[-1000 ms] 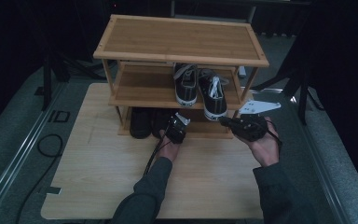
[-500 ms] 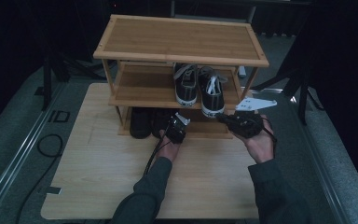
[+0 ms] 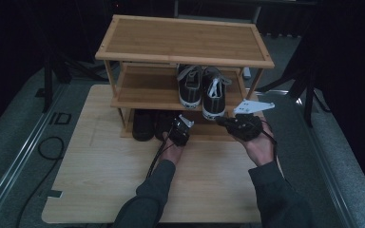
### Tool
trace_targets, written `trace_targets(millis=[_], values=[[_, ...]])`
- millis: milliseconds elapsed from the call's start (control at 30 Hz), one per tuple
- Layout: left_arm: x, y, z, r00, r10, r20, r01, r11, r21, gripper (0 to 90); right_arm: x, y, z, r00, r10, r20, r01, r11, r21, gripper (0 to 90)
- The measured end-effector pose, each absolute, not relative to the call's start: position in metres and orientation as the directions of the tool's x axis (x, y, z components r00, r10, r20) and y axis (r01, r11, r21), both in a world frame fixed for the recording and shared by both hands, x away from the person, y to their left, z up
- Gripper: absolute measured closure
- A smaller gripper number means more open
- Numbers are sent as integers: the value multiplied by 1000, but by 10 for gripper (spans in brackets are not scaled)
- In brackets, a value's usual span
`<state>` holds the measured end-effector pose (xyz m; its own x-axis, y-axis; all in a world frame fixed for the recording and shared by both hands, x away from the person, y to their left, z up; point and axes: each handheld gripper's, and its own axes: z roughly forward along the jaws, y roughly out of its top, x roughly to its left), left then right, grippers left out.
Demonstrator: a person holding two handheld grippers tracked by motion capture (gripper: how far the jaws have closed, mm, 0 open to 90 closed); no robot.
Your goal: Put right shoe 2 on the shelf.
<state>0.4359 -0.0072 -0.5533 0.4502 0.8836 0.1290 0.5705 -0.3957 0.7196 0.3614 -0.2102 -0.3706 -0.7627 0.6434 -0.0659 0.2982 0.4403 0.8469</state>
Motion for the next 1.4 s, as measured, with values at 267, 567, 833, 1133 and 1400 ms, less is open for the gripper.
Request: trace_targets(millis=[267,567,833,1133,1400], values=[[436,-7,-553,448,884,135,568,-398,720,899,363,-208,-369,-752,655,-74,296,436,850,900],[436,-7,-553,449,883,135,568,-399,720,898,363,-203,-372,-743,661,-99,289,451,844,900],[436,-7,-553,450,883,134,568,-399,720,898,365,-203,-372,-722,682,-112,294,450,843,900],[436,-7,-553,450,883,135,567,-399,720,899,372,-201,-375,-707,700,-102,306,433,848,900],[436,-7,-553,450,883,135,567,-400,720,899,374,-201,-375,-707,702,-90,311,422,852,900]])
